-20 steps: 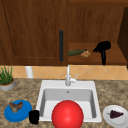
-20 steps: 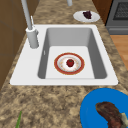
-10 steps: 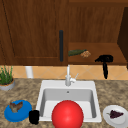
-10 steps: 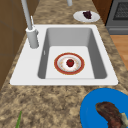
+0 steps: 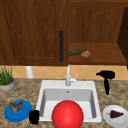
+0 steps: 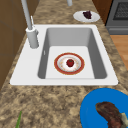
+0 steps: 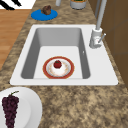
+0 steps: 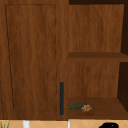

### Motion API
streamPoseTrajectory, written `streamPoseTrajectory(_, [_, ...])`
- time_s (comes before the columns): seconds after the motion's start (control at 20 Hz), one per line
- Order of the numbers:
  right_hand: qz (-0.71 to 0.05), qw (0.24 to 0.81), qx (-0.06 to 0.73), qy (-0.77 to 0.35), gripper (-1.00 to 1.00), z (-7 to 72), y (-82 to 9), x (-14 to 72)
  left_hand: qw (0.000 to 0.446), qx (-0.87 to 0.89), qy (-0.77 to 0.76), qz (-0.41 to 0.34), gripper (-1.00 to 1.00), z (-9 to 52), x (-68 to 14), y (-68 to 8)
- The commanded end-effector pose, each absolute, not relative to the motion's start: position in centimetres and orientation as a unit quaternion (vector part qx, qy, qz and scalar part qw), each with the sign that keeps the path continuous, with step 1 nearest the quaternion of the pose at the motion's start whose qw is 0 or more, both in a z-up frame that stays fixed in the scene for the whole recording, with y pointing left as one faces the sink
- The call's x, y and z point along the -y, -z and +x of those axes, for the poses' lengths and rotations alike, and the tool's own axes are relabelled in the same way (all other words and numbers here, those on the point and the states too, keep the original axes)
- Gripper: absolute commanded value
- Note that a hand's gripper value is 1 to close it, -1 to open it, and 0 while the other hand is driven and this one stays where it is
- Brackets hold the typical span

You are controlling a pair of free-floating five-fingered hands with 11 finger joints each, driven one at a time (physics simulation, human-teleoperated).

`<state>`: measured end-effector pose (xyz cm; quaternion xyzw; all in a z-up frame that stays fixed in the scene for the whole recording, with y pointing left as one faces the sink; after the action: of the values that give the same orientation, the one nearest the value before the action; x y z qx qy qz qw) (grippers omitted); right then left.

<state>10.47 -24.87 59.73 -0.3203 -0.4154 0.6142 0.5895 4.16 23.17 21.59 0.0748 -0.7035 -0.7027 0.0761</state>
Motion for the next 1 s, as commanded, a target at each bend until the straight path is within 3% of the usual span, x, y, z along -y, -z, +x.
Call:
streamPoseTrajectory(0.0, [-0.343,0.575,0.423,-0.611,-1.00,7.4,-57.0,24.9,0.076,0.703,0.703,0.075,0.00,4.2,-23.2,-21.6])
streamPoseTrajectory(0.65, [-0.353,0.571,0.429,-0.604,-1.00,-1.2,-46.3,21.2,0.076,0.703,0.703,0.075,0.00,4.2,-23.2,-21.6])
streamPoseTrajectory(0.95, [-0.337,0.577,0.423,-0.612,-1.00,1.2,-41.0,20.3,0.076,0.703,0.703,0.075,0.00,4.2,-23.2,-21.6])
